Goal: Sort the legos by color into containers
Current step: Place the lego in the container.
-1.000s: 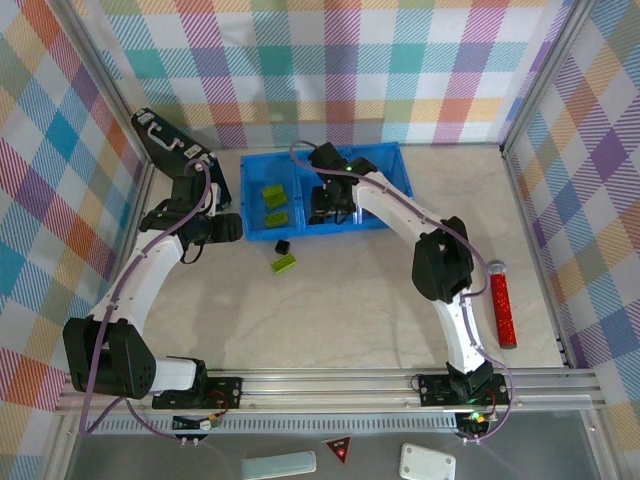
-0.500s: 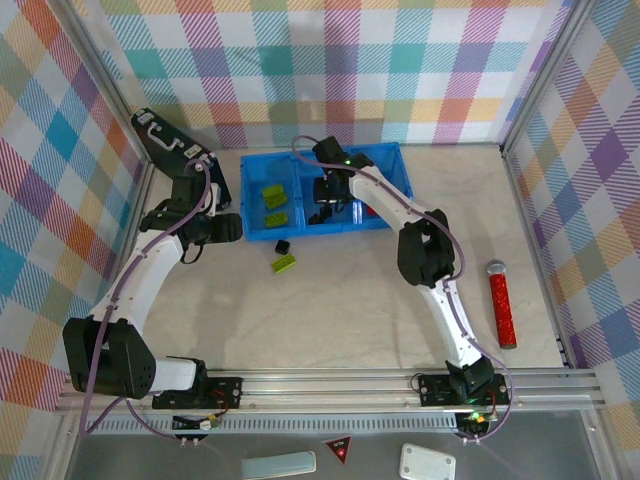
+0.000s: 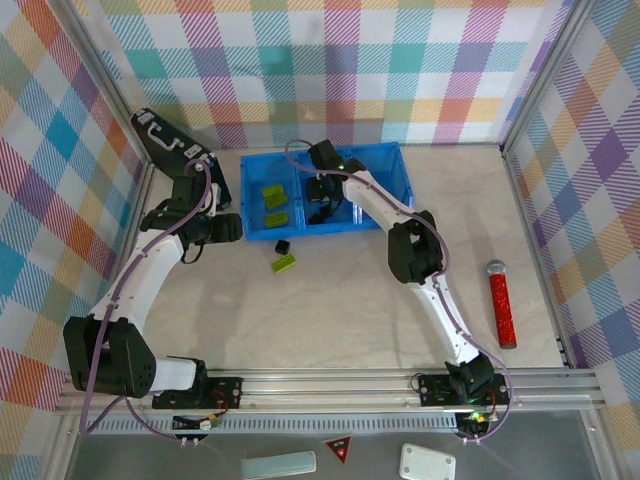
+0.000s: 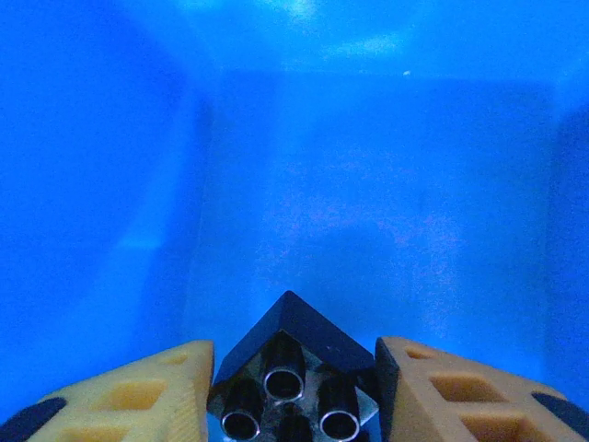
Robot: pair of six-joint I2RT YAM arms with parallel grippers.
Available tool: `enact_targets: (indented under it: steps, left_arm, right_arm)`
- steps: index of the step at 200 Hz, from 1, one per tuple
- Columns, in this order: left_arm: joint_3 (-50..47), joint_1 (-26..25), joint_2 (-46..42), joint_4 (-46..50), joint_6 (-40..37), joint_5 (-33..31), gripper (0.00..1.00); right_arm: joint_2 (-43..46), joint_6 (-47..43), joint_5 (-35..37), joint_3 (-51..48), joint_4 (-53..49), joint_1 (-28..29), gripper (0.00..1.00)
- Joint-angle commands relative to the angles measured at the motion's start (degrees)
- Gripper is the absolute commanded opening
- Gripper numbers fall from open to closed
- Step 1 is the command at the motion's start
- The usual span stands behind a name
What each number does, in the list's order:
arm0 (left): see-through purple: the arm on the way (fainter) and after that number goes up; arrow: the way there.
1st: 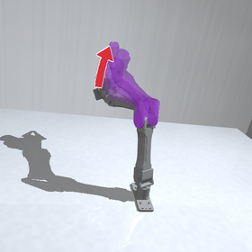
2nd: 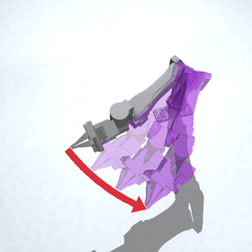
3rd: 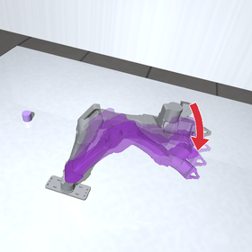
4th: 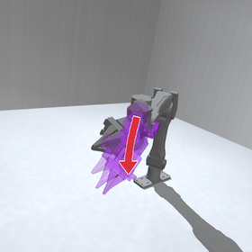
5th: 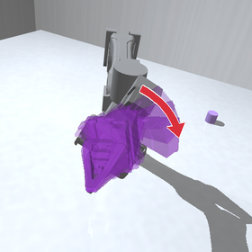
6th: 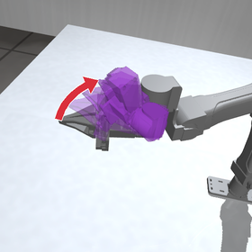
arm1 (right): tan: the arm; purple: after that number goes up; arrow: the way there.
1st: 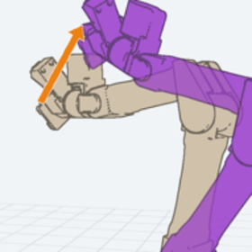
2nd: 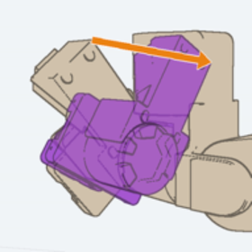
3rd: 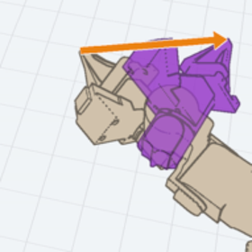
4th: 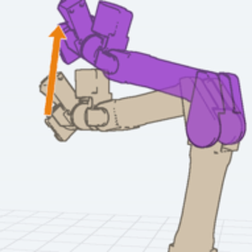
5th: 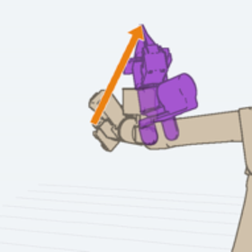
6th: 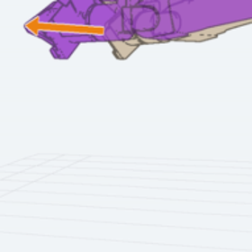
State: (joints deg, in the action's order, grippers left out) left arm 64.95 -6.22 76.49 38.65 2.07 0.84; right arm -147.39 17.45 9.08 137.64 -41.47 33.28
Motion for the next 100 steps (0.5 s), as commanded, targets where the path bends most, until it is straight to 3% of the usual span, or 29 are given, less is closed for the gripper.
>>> enact_targets:
  steps: [1,100]
  left_arm:
    - [-0.74,0.68,0.68,-0.07,0.02,0.11,0.78]
    - [-0.17,0.60,1.30,-0.26,0.71,2.93,0.78]
  right_arm:
    - [-1.05,-0.67,-0.69,2.01,1.11,-0.47,0.46]
    - [6.31,0.21,-0.76,-2.43,-1.31,-0.49,0.54]
